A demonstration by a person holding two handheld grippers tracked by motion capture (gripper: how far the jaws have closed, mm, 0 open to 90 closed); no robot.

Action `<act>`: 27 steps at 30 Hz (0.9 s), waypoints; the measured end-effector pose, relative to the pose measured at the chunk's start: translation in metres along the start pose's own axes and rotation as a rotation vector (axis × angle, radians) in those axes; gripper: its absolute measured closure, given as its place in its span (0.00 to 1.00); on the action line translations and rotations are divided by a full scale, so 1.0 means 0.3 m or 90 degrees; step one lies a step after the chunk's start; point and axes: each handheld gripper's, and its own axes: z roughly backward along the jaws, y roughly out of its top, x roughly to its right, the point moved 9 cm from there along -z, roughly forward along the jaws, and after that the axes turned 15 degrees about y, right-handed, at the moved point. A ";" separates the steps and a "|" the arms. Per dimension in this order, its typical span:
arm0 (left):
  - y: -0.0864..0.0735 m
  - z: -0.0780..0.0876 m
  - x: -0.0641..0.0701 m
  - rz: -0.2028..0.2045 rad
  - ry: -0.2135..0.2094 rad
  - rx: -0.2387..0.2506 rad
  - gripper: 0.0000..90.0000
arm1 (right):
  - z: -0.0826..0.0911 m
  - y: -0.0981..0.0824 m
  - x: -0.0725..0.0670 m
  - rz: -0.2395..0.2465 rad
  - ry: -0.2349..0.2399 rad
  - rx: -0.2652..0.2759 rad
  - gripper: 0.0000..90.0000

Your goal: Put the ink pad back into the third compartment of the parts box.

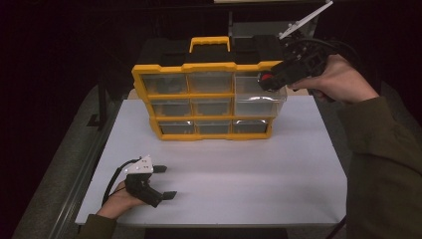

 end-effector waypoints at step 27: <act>-0.013 0.001 0.001 0.001 0.002 -0.006 0.00 | 0.084 -0.132 0.002 -0.013 -0.014 0.036 0.22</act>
